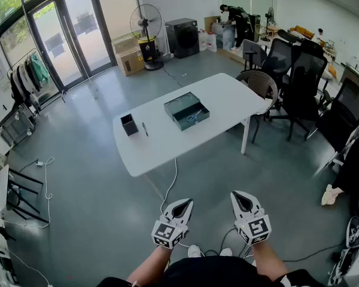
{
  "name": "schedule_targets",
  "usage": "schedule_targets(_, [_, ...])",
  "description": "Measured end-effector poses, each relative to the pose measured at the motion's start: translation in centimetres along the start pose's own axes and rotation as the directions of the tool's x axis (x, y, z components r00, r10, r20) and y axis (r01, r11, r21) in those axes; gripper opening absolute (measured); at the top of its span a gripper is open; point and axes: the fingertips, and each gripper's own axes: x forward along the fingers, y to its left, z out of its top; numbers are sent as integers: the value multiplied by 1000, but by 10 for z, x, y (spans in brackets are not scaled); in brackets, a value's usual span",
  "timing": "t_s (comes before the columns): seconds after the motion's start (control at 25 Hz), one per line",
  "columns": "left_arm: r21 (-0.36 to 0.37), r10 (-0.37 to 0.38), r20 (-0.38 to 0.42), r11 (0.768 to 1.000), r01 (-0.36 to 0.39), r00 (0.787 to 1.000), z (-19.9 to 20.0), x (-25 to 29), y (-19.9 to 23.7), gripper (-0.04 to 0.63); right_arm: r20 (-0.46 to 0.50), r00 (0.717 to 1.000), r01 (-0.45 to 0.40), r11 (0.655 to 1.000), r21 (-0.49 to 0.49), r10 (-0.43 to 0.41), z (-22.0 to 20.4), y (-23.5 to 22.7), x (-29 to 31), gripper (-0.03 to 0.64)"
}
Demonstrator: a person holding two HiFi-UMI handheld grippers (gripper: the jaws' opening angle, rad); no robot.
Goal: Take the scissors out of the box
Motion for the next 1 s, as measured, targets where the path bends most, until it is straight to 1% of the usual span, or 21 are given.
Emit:
schedule_targets(0.28, [7, -6, -4, 1000, 6, 1000, 2, 2, 12, 12, 8, 1000, -6, 1000, 2, 6, 5, 7, 16, 3])
schedule_targets(0.52, [5, -9, -11, 1000, 9, 1000, -7, -4, 21, 12, 1, 1000, 1, 1000, -6, -1, 1, 14, 24, 3])
schedule_targets(0.72, [2, -15, -8, 1000, 15, 1000, -5, -12, 26, 12, 38, 999, 32, 999, 42, -34, 6, 17, 26, 5])
schedule_targets(1.0, [17, -19, -5, 1000, 19, 1000, -7, -23, 41, 12, 96, 995, 6, 998, 57, -11, 16, 36, 34, 5])
